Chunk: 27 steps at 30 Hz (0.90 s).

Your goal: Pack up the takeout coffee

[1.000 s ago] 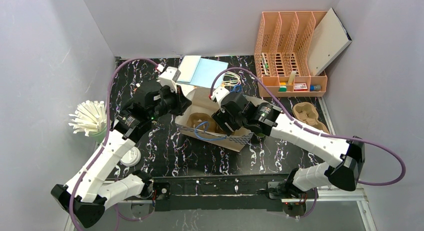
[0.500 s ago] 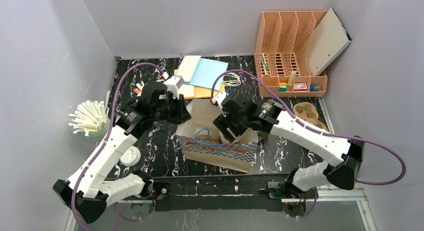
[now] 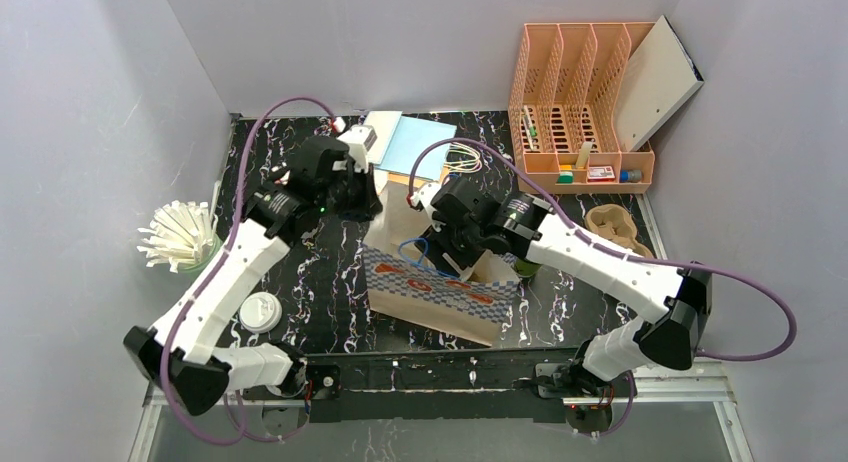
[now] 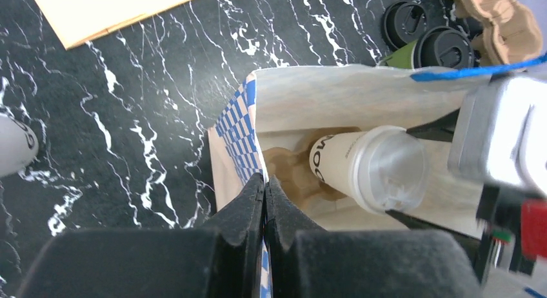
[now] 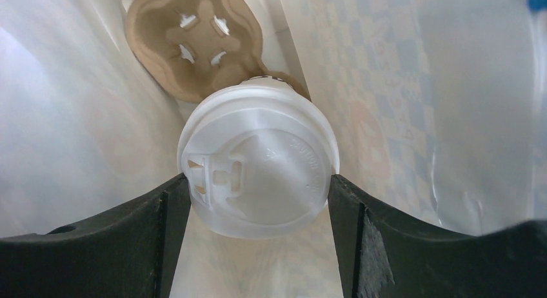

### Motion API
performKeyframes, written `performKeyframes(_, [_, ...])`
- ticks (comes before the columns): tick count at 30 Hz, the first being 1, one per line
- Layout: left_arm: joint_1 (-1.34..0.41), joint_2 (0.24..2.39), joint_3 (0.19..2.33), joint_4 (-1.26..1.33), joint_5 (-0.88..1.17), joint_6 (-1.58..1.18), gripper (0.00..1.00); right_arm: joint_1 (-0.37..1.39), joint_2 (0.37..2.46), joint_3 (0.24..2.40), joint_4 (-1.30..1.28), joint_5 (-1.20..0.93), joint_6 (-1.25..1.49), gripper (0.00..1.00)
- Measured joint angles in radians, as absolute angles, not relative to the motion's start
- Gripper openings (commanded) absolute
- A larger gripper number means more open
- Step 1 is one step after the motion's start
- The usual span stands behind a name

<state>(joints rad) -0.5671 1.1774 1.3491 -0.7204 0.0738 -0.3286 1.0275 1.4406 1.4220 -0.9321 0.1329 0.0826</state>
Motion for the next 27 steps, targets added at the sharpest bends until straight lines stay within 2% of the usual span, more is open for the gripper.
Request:
performKeyframes(9, [-0.567, 1.442, 1.479, -0.621, 0.083, -0.208, 0.0, 1.028, 1.503, 1.474, -0.9, 0.119, 0.067, 0.26])
performKeyframes(15, [-0.567, 1.522, 1.555, -0.602, 0.077, -0.156, 0.03, 1.028, 1.559, 1.538, -0.871, 0.125, 0.063, 0.26])
performKeyframes(17, [-0.567, 1.517, 1.578, -0.604, 0.066, -0.147, 0.08, 1.028, 1.562, 1.543, -0.859, 0.129, 0.062, 0.26])
performKeyframes(22, [-0.567, 1.455, 1.595, -0.618, 0.038, -0.134, 0.41, 1.028, 1.562, 1.545, -0.859, 0.139, 0.064, 0.26])
performKeyframes(25, [-0.567, 1.398, 1.593, -0.642, 0.032, -0.131, 0.58, 1.028, 1.559, 1.544, -0.86, 0.147, 0.065, 0.26])
performKeyframes(27, [-0.567, 1.36, 1.586, -0.66, 0.025, -0.13, 0.66, 1.028, 1.55, 1.541, -0.862, 0.151, 0.067, 0.26])
